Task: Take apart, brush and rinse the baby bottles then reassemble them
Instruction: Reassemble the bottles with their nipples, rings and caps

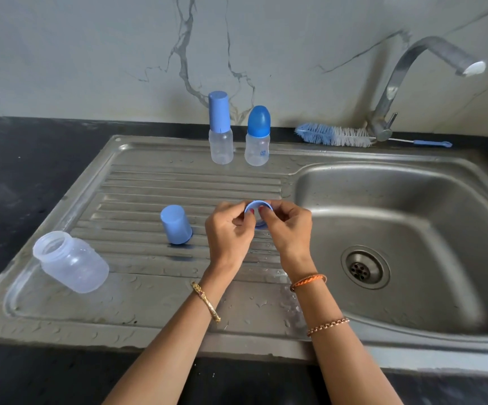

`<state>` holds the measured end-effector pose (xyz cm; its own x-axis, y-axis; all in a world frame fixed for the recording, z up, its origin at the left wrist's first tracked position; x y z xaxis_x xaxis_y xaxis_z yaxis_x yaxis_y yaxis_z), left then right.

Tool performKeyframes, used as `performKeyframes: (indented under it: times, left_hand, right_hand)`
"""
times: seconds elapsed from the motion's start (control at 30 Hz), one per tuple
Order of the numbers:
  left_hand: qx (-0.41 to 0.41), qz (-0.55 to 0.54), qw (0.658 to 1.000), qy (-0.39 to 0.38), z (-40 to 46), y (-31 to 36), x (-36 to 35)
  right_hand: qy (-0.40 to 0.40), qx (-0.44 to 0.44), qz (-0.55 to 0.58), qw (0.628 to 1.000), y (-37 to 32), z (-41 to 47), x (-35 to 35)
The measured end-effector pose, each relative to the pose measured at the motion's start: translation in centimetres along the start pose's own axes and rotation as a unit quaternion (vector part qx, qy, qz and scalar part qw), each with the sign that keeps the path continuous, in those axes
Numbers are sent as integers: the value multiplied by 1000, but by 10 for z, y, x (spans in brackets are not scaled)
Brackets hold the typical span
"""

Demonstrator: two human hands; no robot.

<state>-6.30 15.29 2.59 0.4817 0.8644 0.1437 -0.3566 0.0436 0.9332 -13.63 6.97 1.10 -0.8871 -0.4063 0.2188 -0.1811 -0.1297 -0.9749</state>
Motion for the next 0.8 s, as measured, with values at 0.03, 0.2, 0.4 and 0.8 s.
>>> performKeyframes:
  times: [0.03, 0.2, 0.4, 0.8]
  left_hand:
    - [-2, 2, 1000, -2, 0, 0, -1]
    - [7, -36, 999, -1, 4, -1, -2]
    - [76, -86, 993, 6, 8, -6, -1]
    - [129, -170, 975, -57, 1, -2, -7]
  right_hand:
    - [10, 0, -1, 1000, 0, 0, 0]
    - [-54, 7, -17, 998, -4, 2, 4]
    - [-136, 28, -96, 986, -14, -2, 9]
    - [-75, 23, 13, 997, -7, -1, 11]
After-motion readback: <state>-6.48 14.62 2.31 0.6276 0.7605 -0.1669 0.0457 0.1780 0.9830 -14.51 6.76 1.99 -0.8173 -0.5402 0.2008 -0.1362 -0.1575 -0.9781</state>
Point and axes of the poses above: each hand's wrist, its own z-axis towards the middle knuckle, its own x-axis out of the back of the hand, y = z × x, the point moved 3 cm from there along z, towards the middle knuckle, and after that the axes turned 9 degrees about -z, right-handed, at the moved point
